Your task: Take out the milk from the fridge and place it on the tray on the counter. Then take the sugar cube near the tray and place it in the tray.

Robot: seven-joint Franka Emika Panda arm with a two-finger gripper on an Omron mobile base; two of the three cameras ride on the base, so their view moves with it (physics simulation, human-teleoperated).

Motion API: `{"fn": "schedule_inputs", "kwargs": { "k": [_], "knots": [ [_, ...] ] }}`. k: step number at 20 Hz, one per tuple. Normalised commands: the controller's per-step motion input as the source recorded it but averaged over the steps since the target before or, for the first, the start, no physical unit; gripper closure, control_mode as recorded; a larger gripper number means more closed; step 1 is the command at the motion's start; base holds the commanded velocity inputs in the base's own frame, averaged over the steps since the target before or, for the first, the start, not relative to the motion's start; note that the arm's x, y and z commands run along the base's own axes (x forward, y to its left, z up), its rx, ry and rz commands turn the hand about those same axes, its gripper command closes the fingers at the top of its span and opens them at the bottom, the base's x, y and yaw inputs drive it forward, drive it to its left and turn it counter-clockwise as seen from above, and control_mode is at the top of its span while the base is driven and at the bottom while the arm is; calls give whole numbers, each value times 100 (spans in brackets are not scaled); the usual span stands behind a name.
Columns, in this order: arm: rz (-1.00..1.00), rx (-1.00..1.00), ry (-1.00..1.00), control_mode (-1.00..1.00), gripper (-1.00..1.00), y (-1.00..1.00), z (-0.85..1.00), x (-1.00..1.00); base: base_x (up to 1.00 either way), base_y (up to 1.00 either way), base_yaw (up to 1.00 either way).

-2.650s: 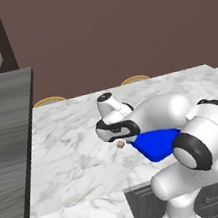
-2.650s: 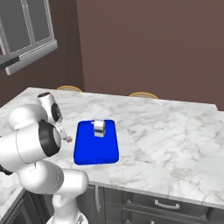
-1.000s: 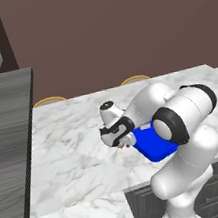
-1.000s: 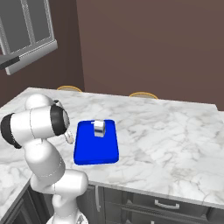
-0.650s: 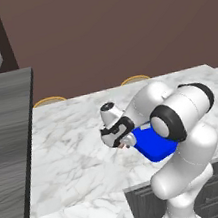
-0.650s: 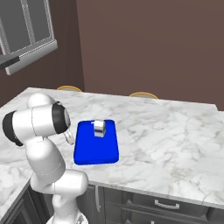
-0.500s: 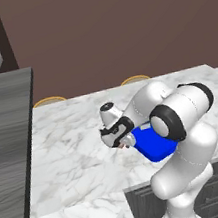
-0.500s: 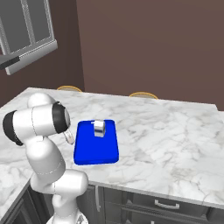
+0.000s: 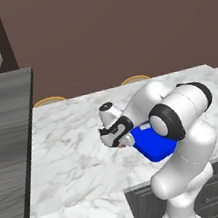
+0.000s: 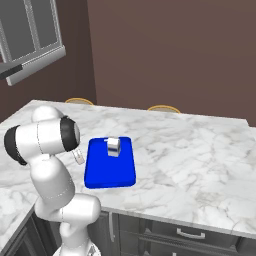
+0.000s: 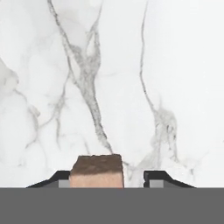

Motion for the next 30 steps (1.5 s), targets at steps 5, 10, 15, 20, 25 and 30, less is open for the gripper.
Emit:
{"fn": "schedule_inputs", "kwargs": {
  "k": [5,10,15,20,25,30],
  "knots": [
    [-1,0,-1,-100,100,0,-2,0,0,0,0],
    [-1,0,0,-100,100,0,20,-34,0,0,0],
    [0,0,-8,-100,100,-9,98,-57,0,0,0],
    [0,-1,0,-100,100,-64,80,-38,0,0,0],
    [5,0,2,-100,100,-92,32,-18,0,0,0],
    [16,0,-3,-100,100,-62,-2,-24,0,0,0]
  ]
}}
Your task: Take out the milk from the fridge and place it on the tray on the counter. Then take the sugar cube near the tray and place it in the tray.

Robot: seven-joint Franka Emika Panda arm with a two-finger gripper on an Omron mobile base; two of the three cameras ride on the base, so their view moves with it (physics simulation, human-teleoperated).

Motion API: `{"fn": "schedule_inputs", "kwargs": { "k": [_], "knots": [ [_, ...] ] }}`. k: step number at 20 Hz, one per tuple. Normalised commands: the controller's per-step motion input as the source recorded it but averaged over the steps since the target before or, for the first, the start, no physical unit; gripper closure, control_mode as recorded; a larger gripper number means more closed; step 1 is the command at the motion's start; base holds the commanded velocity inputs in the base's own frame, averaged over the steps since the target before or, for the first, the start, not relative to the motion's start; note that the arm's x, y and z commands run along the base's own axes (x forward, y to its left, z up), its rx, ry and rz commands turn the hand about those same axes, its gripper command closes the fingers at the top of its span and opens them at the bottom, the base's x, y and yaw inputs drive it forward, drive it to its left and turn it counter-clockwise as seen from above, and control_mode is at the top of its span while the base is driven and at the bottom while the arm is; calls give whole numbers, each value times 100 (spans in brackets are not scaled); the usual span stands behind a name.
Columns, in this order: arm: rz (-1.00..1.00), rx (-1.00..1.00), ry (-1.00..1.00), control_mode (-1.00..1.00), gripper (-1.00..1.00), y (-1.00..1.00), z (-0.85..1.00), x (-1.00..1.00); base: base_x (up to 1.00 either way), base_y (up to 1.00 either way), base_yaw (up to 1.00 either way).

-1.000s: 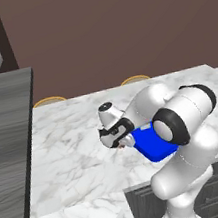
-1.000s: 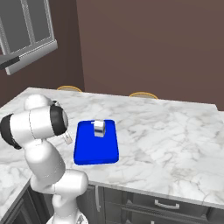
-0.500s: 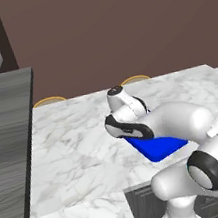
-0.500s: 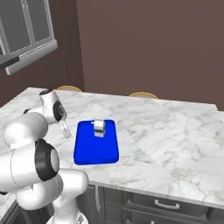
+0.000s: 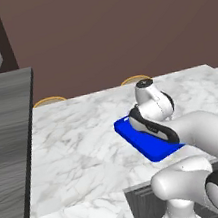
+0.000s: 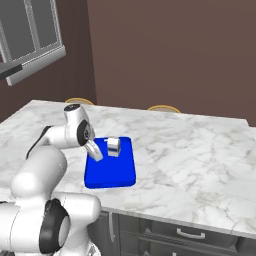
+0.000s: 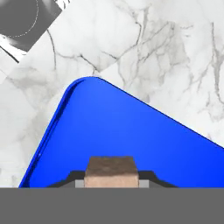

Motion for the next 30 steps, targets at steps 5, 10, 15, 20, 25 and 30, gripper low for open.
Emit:
{"fn": "schedule_inputs", "kwargs": {
  "k": [5,10,15,20,25,30],
  "knots": [
    [14,0,-1,-100,100,-15,-21,-24,0,0,0],
    [15,0,0,-100,100,-18,-19,-9,0,0,0],
    [10,0,0,-100,100,-10,-10,0,0,0,0],
    [7,0,0,-100,100,-2,-26,7,0,0,0],
    [4,0,0,-100,100,0,-25,9,0,0,0],
    [1,0,1,-100,100,0,-18,19,0,0,0]
  ]
}}
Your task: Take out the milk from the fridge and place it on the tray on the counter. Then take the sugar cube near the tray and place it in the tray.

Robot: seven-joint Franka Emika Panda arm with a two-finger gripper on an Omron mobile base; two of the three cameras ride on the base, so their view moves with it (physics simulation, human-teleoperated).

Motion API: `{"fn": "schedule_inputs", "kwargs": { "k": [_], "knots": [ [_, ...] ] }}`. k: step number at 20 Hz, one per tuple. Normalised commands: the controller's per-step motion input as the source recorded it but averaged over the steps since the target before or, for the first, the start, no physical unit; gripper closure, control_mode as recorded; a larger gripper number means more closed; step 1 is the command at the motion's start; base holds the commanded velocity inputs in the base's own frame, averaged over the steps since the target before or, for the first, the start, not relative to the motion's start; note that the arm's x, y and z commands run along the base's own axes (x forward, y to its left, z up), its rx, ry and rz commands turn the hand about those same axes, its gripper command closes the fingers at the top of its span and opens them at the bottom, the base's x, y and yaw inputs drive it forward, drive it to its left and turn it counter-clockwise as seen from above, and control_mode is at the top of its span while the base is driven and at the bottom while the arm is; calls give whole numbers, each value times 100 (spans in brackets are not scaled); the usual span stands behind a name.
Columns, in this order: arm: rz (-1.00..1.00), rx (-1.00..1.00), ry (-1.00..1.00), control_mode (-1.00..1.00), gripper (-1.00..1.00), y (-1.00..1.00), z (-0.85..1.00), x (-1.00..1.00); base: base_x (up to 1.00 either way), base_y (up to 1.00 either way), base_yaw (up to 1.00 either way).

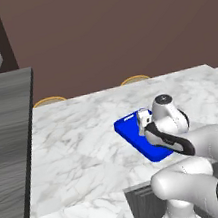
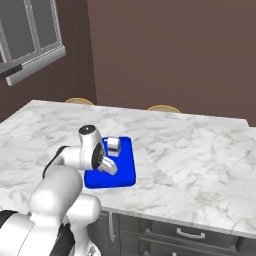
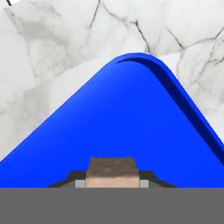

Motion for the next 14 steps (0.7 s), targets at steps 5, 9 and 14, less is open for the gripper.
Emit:
{"fn": "schedule_inputs", "kwargs": {
  "k": [5,9,14],
  "knots": [
    [1,0,1,-100,100,0,-23,13,0,0,0],
    [7,0,6,-100,100,-1,-26,16,0,0,0],
    [7,0,7,-100,100,0,-24,7,0,0,0]
  ]
}}
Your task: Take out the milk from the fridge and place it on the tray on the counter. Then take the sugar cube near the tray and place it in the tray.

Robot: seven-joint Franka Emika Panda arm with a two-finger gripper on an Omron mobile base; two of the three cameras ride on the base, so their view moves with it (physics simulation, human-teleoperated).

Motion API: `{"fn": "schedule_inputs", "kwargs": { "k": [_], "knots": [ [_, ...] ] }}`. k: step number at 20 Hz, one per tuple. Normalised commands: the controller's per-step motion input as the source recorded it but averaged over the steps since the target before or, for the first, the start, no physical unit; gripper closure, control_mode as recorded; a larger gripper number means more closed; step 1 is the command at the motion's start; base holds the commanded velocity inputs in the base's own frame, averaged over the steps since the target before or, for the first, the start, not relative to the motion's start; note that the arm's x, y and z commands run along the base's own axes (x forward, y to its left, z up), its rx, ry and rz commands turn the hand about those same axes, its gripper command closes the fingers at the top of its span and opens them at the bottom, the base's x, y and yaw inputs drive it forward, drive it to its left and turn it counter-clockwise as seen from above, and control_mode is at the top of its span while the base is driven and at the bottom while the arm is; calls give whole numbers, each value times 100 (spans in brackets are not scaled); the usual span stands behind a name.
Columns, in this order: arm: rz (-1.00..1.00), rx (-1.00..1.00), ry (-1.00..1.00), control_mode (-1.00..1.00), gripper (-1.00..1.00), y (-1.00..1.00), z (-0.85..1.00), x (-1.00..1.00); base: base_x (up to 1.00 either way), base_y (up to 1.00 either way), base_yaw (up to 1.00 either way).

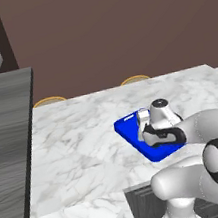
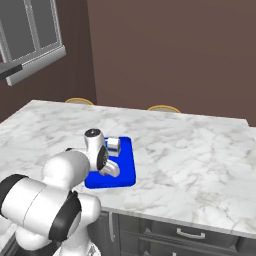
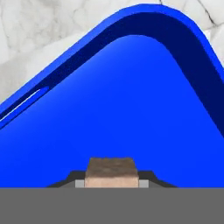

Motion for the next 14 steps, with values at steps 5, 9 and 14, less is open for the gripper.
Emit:
{"fn": "schedule_inputs", "kwargs": {
  "k": [5,9,14],
  "knots": [
    [5,-1,2,-100,100,0,-22,5,0,0,0],
    [2,-1,0,-100,-100,0,-15,4,0,0,0],
    [0,0,-1,-100,-100,0,0,0,0,0,0]
  ]
}}
